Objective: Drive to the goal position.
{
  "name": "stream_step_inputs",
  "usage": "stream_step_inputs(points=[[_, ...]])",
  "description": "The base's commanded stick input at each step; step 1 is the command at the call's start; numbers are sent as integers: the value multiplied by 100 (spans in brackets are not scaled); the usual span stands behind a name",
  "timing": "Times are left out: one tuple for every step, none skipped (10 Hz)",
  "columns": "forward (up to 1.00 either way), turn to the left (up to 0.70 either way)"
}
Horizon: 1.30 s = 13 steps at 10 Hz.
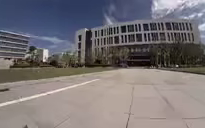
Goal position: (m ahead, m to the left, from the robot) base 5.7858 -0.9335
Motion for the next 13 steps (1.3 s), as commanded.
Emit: stream_step_inputs(points=[[70, -1], [70, -1], [70, -1], [70, -1], [70, -1], [70, -1], [70, -1], [70, -1], [70, -1], [70, -1], [70, -1], [70, -1], [70, -1]])
